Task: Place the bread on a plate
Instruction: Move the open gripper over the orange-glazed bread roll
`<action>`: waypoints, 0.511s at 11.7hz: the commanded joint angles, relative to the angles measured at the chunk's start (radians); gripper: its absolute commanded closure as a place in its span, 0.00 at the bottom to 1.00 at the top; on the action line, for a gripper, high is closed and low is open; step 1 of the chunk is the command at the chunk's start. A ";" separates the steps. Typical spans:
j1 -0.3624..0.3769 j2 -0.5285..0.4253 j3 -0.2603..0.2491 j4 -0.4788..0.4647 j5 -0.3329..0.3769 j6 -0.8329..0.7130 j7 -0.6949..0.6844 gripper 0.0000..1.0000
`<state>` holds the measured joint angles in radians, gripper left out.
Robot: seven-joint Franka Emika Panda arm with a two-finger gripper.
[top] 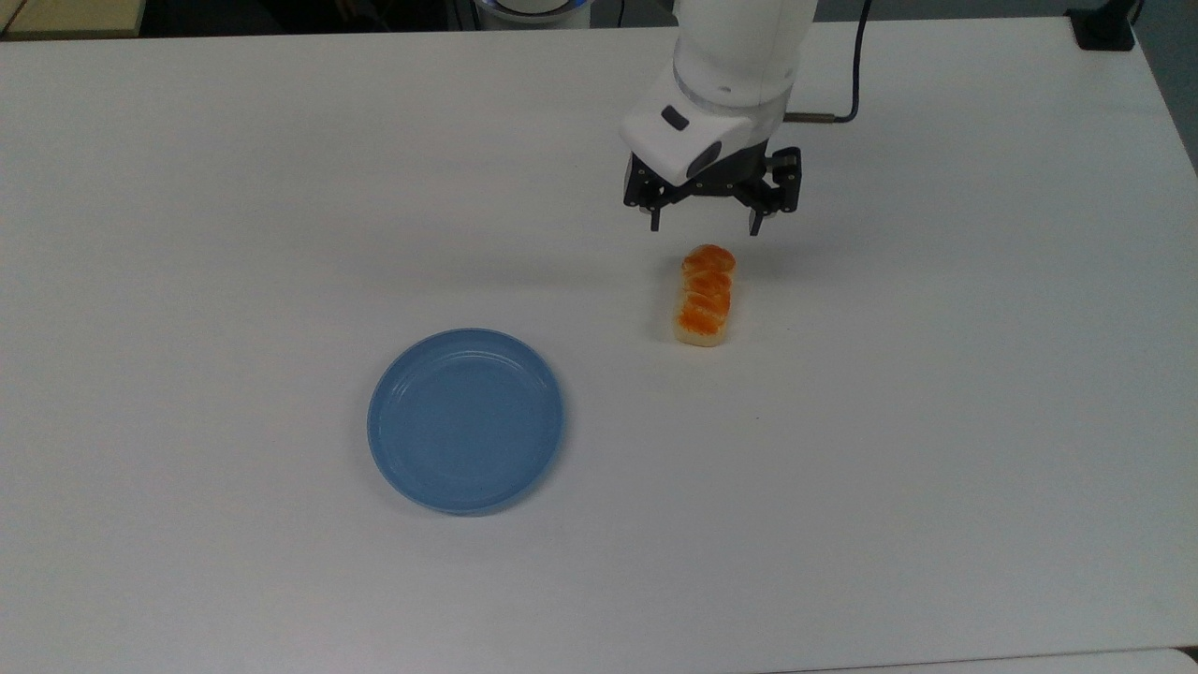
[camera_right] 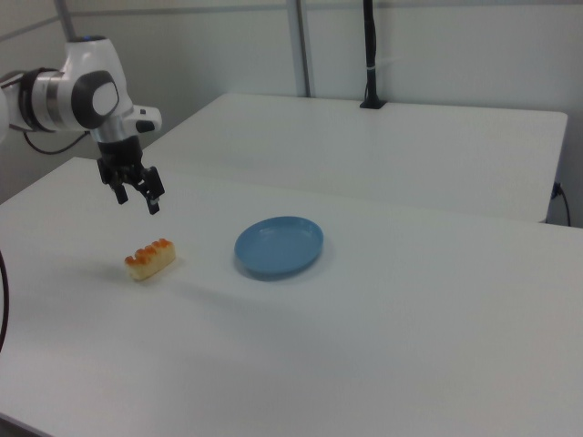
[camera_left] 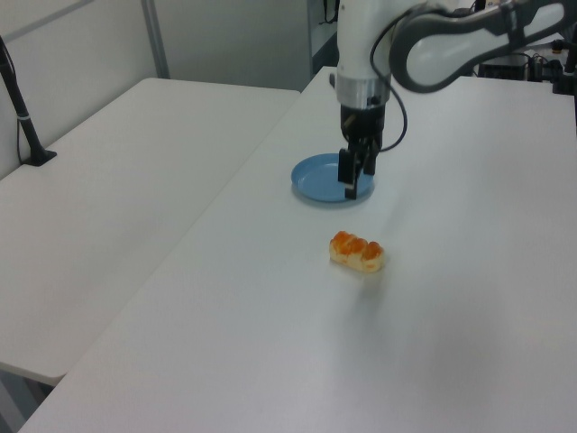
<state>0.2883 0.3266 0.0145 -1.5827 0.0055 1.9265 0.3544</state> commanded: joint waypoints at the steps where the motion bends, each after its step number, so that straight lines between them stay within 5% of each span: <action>1: 0.018 -0.004 -0.005 -0.075 -0.013 0.058 0.029 0.00; 6: 0.051 0.003 -0.004 -0.152 -0.096 0.092 0.129 0.00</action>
<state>0.3305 0.3539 0.0153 -1.6857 -0.0688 1.9870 0.4519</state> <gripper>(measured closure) 0.000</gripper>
